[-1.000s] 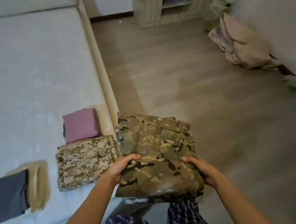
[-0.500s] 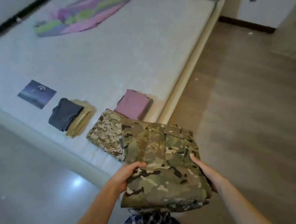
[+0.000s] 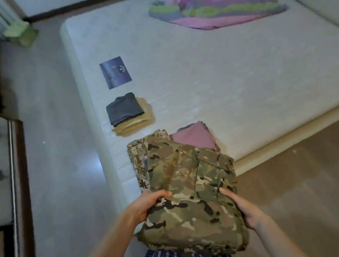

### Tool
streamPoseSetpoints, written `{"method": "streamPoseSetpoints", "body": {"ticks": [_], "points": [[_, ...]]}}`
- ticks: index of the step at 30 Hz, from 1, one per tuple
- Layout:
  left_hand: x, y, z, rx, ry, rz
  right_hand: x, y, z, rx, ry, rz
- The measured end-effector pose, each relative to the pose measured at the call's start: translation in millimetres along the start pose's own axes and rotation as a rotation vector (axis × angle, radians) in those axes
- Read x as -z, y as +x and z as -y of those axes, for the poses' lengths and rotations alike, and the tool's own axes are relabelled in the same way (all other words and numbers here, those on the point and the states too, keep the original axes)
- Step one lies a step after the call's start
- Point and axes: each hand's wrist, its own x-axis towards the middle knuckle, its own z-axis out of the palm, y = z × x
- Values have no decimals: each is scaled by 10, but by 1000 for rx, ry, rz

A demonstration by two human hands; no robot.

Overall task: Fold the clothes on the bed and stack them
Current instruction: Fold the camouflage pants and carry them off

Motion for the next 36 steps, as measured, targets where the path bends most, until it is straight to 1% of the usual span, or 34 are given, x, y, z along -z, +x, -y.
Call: {"method": "streamPoseSetpoints", "body": {"ticks": [2, 5, 8, 10, 11, 12, 15, 16, 17, 18, 20, 24, 26, 29, 30, 31, 33, 36], "points": [[-49, 133, 47, -25, -75, -75, 36, 142, 265, -5, -93, 1], [-137, 373, 179, -61, -190, -103, 112, 356, 562, 23, -172, -8], [-144, 696, 303, -96, -286, -121, 201, 620, 770, 80, -199, -87], [-31, 953, 397, -108, -403, -157, 216, 824, 890, 91, -214, -150], [50, 1080, 441, -137, -446, -208, 217, 930, 947, 93, -204, -174], [156, 1206, 481, -168, -435, -303, 224, 1041, 1001, 103, -190, -194], [549, 1592, 558, -193, -159, -734, 349, 1390, 1154, 135, -153, -264], [701, 1747, 573, -183, -89, -811, 398, 1512, 1194, 137, -137, -287], [840, 1903, 575, -170, -44, -818, 443, 1621, 1219, 132, -126, -307], [960, 2046, 550, -156, -34, -769, 471, 1707, 1234, 122, -112, -319], [1136, 2314, 486, -134, -110, -637, 509, 1850, 1224, 103, -100, -341], [1418, 2625, 428, -126, -160, -486, 547, 2054, 1133, 70, -97, -395], [1561, 2652, 391, -141, -195, -367, 549, 2092, 1123, 52, -66, -374], [1673, 2616, 249, -151, -166, -155, 534, 2081, 1101, -5, 43, -317], [1668, 2599, 189, -154, -174, -120, 519, 2075, 1107, 3, 56, -323], [1641, 2590, 144, -154, -192, -127, 496, 2071, 1104, 21, 60, -332], [1551, 2554, 103, -159, -259, -238, 420, 2059, 1125, 68, 23, -317], [1394, 2341, 183, -203, -394, -386, 318, 1855, 1171, 108, -188, -348]]}}
